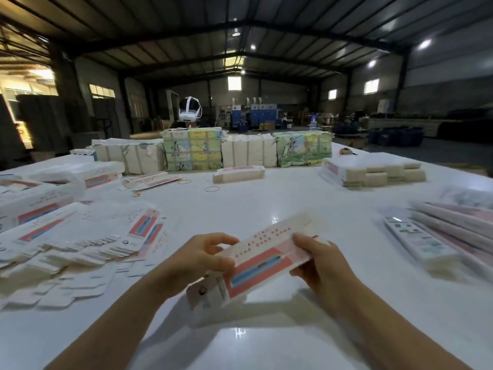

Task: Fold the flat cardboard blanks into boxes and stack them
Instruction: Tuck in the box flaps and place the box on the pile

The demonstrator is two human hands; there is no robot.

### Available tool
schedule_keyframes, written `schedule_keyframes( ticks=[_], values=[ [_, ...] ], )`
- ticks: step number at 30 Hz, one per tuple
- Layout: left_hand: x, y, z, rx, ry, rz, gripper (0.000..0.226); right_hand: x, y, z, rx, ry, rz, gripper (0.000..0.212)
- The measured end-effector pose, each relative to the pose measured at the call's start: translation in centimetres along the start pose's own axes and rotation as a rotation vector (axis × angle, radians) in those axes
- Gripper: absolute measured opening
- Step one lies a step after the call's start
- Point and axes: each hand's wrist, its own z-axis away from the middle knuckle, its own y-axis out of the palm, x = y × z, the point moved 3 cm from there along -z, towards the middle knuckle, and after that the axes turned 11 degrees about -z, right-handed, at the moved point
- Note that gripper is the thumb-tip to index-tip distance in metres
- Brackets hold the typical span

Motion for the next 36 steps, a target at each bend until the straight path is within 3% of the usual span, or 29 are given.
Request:
schedule_keyframes(
  ticks=[2,4,7,10,13,17,24,27,31,33,36],
  values=[
    [-0.1,1.1,0.1,-0.119,-0.009,-0.394,0.056,-0.2,0.0,0.3,-0.02,-0.089,0.147,0.011],
    [-1.4,2.9,0.1,-0.211,0.078,-0.751,0.097,-0.4,0.4,0.7,0.004,-0.162,0.232,0.011],
    [-3.2,5.6,-0.7,-0.352,0.191,-0.936,0.117,-0.5,1.5,1.2,0.07,-0.217,0.273,0.014],
    [-3.6,5.8,-1.2,-0.586,0.3,-0.848,0.095,0.1,1.7,1.4,0.085,-0.138,0.095,0.028],
    [-3.0,5.3,-0.9,-0.609,0.408,-0.659,0.085,0.9,1.2,1.4,0.106,-0.007,-0.085,0.033],
    [-3.0,4.6,-0.2,-0.663,0.563,-0.577,0.084,0.9,1.6,1.5,0.285,0.122,-0.219,0.037],
    [-3.6,4.7,1.0,-0.704,0.671,-0.76,0.086,1.7,1.5,1.9,0.429,0.15,-0.032,0.047],
    [-3.9,4.6,1.4,-0.693,0.678,-0.732,0.086,1.5,1.6,2.1,0.405,0.177,-0.056,0.049],
    [-4.5,4.5,2.0,-0.644,0.658,-0.697,0.088,1.8,1.6,2.4,0.317,0.046,0.006,0.027],
    [-5.1,4.2,2.3,-0.663,0.652,-0.762,0.086,1.8,1.5,2.5,0.281,-0.025,0.093,0.034],
    [-5.9,4.1,2.6,-0.723,0.673,-0.959,0.079,1.6,1.6,2.5,0.238,-0.106,0.211,0.027]
  ],
)
